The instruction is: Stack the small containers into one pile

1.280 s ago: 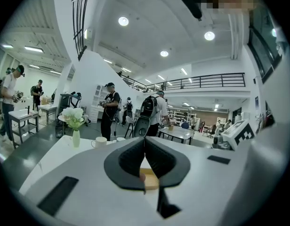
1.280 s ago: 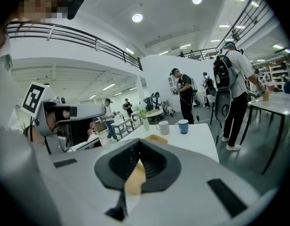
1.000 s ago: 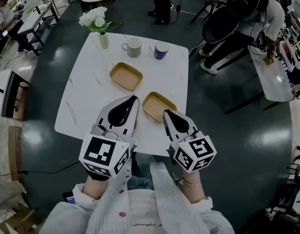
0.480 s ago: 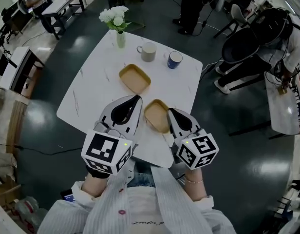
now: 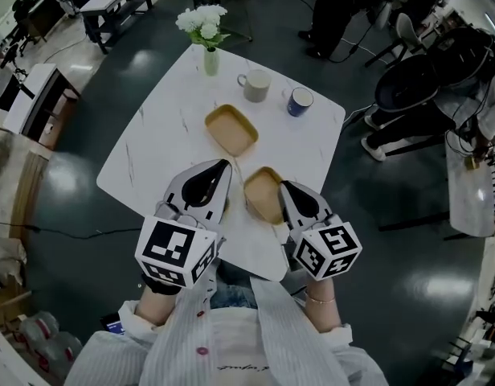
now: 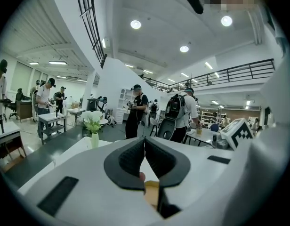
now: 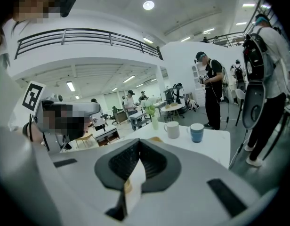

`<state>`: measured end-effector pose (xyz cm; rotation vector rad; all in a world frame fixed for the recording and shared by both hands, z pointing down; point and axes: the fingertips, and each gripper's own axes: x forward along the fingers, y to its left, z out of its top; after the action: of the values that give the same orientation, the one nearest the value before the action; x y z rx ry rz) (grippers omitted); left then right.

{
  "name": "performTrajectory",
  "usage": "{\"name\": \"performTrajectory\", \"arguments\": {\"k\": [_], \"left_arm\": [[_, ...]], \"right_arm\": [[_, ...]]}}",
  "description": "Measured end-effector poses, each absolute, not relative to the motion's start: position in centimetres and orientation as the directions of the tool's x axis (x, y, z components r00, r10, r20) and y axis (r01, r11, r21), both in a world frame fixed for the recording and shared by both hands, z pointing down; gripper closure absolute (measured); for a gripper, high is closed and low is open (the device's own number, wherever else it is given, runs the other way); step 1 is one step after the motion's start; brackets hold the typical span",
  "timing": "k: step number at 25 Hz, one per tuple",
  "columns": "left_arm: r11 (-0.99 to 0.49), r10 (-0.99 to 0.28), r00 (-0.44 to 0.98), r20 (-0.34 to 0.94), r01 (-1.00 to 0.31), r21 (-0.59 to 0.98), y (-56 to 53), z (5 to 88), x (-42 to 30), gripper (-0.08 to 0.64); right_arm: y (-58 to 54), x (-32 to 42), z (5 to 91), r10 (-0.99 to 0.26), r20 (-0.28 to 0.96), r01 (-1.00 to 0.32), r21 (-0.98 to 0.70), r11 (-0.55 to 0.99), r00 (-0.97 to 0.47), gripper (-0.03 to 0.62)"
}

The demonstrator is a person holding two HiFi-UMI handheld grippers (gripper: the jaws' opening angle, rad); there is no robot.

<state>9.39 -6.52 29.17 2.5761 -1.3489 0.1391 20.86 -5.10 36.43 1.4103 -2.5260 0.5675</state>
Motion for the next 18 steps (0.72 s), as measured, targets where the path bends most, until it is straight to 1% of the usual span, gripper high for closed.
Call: {"name": "performTrajectory", "arguments": {"k": [8,13,18], "left_arm": [[-0.537,-0.796,0.565,0.219,-0.825,0.177,-7.2,30.6,8.6,0.541],[-0.535,-0.781,0.571,0.254,-0.821,0.200,-7.4,32.4,9.1,0.541],[-0.522,-0.769,0.565,0.299,-0.825,0.216,-7.3,34.4,9.3,0.541]], "right_arm": [[-6.1,21.2,37.4,-0.775,0.375,-0.861,-0.236,0.451,-0.509,0.580],[-7.2,22.4,39.9,-0.759,0.426,-0.871,-0.227,0.436,-0.492,0.578],[-8.2,23.3,42.8,-0.710,0.485,-0.858,-0.240,0.454,-0.511,0.577]]}}
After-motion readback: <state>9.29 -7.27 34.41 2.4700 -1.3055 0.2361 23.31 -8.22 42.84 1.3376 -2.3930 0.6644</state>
